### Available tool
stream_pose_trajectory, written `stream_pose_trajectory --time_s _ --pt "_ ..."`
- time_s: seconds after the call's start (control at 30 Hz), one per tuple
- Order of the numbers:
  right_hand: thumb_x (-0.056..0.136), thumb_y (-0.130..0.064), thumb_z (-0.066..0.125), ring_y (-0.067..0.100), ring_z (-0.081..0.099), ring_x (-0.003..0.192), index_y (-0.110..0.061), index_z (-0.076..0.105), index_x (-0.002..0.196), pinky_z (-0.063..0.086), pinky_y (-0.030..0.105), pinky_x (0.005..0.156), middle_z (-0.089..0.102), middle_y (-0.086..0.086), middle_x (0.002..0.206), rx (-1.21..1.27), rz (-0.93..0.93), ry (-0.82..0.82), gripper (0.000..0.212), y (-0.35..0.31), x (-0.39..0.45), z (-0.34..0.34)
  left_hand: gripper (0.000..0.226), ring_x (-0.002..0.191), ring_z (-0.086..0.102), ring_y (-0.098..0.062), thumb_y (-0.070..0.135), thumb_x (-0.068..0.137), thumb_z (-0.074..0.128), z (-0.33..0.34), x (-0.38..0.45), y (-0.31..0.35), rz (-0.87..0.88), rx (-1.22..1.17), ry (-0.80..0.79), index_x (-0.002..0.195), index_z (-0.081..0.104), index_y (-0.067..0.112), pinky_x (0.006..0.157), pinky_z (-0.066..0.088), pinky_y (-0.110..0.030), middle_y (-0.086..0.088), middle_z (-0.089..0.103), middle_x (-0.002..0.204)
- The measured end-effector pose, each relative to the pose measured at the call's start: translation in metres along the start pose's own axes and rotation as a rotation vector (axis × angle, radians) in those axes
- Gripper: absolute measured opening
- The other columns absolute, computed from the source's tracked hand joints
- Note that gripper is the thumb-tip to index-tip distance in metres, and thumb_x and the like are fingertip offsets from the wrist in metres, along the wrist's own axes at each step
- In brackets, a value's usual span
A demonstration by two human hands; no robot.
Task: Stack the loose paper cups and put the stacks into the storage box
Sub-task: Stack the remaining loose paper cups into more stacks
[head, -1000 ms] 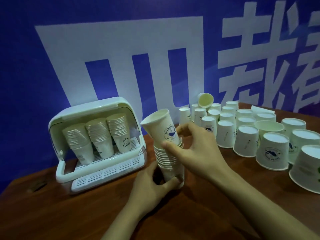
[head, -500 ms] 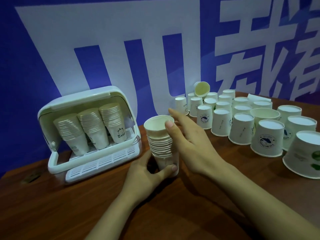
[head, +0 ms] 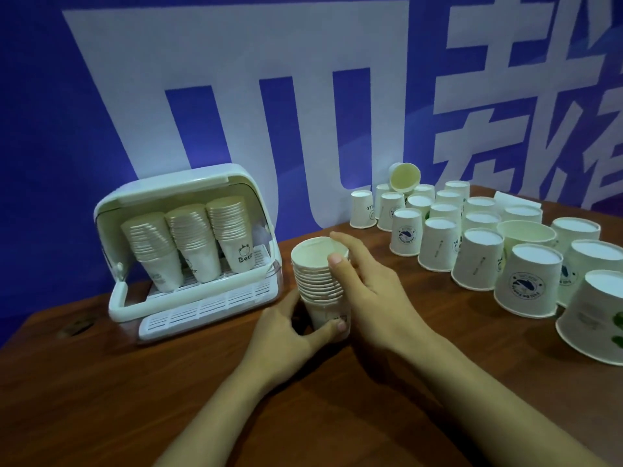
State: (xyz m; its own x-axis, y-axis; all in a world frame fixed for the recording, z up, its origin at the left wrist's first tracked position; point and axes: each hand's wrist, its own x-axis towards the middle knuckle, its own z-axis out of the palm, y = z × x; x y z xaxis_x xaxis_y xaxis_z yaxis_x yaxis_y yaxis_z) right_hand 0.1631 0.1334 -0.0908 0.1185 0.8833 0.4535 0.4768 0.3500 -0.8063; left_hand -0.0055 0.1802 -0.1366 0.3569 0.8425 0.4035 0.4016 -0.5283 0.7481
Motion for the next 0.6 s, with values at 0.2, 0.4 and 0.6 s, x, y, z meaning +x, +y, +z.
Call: stream_pose_trajectory --time_s 0.2,0.4,0.6 --pt "0.085 -0.052 0.068 -0.003 0.057 0.123 -0.041 0.035 0.148 0.047 0.033 0.106 0.061 -0.021 0.133 0.107 0.010 -0.134 0.073 0.008 -0.011 0.014 0.054 0.088 0.072 0.005 0.046 0.067 0.084 -0.003 -0.005 0.007 -0.050 -0.046 0.132 0.117 0.068 0.034 0.074 0.051 -0.010 0.028 0.076 0.101" --pt "0.085 -0.066 0.061 0.002 0.060 0.116 -0.034 0.036 0.151 0.051 0.035 0.100 0.062 -0.012 0.129 0.109 0.138 -0.219 0.078 0.015 -0.019 0.027 0.043 0.090 0.069 0.007 0.038 0.073 0.094 -0.011 -0.012 0.011 -0.218 -0.047 0.393 0.108 0.070 0.030 0.067 0.048 -0.008 0.017 0.075 0.099" --pt "0.094 -0.045 0.064 0.002 0.061 0.102 -0.025 0.053 0.138 0.047 0.007 0.069 0.063 -0.007 0.113 0.136 0.188 -0.208 0.049 0.021 -0.015 0.023 0.071 0.112 0.064 -0.022 0.059 0.066 0.092 -0.058 -0.028 -0.015 -0.439 0.126 0.633 0.119 0.070 0.018 0.090 0.053 -0.040 -0.001 0.067 0.120"
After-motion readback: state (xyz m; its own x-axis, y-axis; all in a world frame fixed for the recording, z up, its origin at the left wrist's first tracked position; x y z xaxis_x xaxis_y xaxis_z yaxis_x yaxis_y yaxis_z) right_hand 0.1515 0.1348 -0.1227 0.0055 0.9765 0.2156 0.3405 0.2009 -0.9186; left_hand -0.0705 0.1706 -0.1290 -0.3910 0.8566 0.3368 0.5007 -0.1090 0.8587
